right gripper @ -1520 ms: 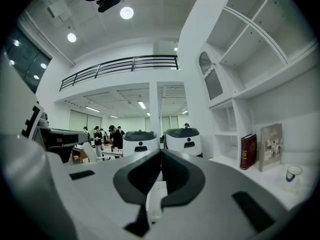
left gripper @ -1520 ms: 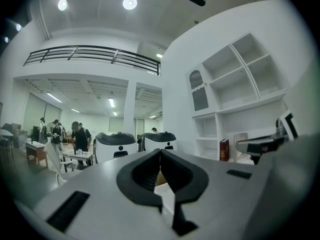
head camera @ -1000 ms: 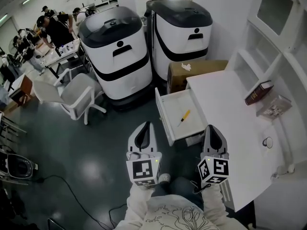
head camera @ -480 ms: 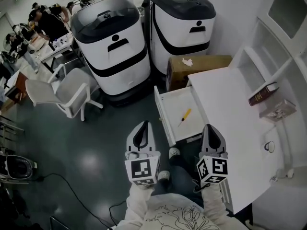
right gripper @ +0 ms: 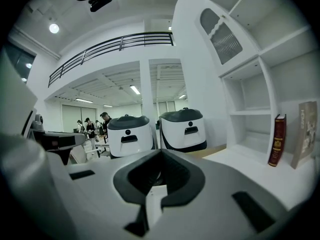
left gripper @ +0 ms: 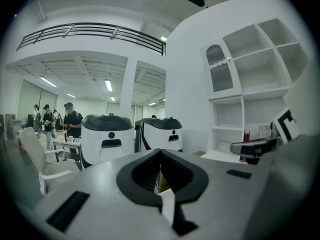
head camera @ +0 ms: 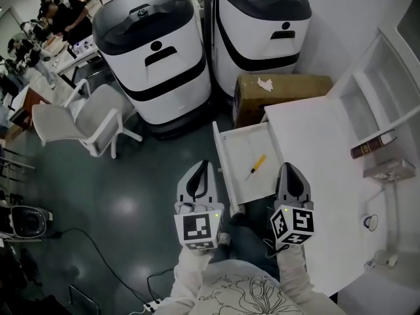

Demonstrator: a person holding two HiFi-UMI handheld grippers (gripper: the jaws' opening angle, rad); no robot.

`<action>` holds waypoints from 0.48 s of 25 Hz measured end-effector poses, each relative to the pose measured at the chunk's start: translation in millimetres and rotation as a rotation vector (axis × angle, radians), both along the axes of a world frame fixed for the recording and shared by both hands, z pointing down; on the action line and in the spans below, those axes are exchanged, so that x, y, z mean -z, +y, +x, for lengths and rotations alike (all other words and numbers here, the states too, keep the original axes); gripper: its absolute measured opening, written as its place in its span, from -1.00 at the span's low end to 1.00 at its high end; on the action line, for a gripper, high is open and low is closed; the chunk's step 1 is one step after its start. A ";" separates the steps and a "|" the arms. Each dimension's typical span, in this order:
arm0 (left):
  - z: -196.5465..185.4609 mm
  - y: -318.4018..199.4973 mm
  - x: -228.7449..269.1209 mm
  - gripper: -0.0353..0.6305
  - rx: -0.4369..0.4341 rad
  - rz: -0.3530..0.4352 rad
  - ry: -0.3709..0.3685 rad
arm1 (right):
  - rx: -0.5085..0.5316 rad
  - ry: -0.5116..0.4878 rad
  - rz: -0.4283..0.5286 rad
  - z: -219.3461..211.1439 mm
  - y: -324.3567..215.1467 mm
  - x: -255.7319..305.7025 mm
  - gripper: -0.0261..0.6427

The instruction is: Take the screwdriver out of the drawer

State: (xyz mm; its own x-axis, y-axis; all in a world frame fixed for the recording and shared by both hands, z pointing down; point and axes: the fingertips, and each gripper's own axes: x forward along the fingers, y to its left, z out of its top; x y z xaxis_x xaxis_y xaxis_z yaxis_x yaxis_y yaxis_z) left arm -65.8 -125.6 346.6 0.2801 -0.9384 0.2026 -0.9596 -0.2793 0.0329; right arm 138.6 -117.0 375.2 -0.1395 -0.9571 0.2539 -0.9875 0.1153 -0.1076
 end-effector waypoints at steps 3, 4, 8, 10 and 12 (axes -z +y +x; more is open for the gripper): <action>9.0 -21.3 -11.0 -0.88 0.006 -0.022 -0.016 | 0.017 0.000 -0.016 5.7 -24.8 -9.4 -0.91; 11.1 -27.5 -15.0 -0.88 0.010 -0.032 -0.021 | 0.021 -0.002 -0.023 7.3 -32.2 -13.2 -0.91; 17.4 -48.8 -30.7 -0.88 0.022 -0.071 -0.041 | 0.038 -0.011 -0.068 11.5 -57.4 -31.6 -0.91; 20.4 -58.6 -40.1 -0.88 0.028 -0.091 -0.045 | 0.048 -0.010 -0.092 12.2 -67.7 -41.8 -0.91; 22.8 -67.0 -50.1 -0.88 0.035 -0.112 -0.048 | 0.061 -0.010 -0.116 11.5 -76.3 -52.0 -0.91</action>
State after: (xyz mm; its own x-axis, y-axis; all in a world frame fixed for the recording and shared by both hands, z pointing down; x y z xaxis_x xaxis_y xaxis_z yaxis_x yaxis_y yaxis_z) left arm -43.0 -192.6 396.7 0.2349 -0.9181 0.3192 -0.9699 -0.2428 0.0155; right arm 150.1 -193.3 427.2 -0.1992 -0.9113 0.3605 -0.9779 0.1610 -0.1335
